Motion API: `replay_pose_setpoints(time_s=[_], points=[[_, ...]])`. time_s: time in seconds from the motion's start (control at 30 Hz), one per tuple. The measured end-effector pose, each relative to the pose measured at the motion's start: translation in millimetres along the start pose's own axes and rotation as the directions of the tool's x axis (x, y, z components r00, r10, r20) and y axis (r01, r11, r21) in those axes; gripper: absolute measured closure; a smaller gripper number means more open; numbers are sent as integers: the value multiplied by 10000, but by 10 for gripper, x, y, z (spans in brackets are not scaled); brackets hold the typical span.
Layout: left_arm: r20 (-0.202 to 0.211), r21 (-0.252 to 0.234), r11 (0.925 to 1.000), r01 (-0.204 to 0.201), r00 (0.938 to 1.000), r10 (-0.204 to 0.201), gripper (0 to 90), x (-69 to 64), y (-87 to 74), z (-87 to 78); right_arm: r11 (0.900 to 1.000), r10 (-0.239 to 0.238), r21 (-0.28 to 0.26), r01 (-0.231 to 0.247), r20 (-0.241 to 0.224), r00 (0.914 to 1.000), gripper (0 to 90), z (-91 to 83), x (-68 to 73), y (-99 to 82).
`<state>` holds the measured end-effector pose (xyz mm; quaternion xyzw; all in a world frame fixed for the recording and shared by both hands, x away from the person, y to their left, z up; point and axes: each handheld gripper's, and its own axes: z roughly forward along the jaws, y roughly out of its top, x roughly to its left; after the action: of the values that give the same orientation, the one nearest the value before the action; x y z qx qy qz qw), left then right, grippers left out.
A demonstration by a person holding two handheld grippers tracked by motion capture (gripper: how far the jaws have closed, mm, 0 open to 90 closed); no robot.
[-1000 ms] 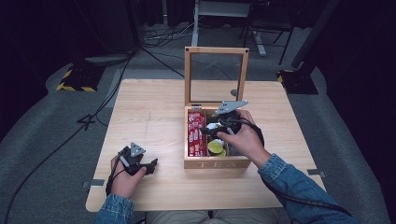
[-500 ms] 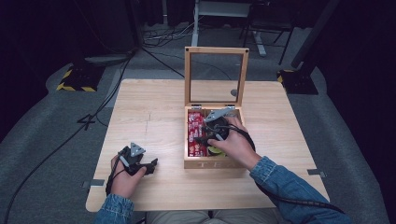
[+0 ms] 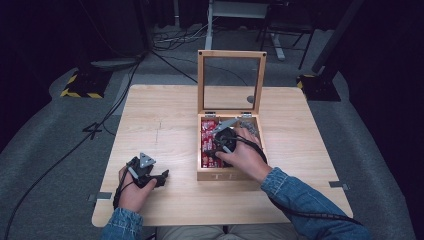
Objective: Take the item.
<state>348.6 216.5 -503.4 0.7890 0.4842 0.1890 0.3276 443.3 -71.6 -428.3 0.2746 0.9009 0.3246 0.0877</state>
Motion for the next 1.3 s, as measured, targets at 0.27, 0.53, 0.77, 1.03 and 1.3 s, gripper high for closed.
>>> replay_pose_setpoints(time_s=[0.27, 0.53, 0.77, 1.03, 1.3], points=[[0, 2, 10000, 2, 10000, -2, 233, 0, 0, 0, 9979, -452, 492, 426, 523, 9976, 432, 79, 82, 35], [-2, 0, 10000, 0, 10000, 0, 234, 0, 0, 0, 9946, -601, 897, 530, 780, 9951, 515, 100, 128, 38], [-2, 2, 10000, -3, 10000, 3, 233, 0, 0, 0, 9955, -512, 845, 432, 952, 9941, 644, 78, 149, 35], [-1, -12, 10000, 21, 10000, -21, 233, -2, 0, 1, 9988, -221, 462, 187, 739, 9970, 781, 50, 203, 57], [0, 1, 10000, 0, 10000, 0, 233, 0, 0, 0, 9991, -65, -415, 84, 474, 9989, 809, -56, 246, 106]])
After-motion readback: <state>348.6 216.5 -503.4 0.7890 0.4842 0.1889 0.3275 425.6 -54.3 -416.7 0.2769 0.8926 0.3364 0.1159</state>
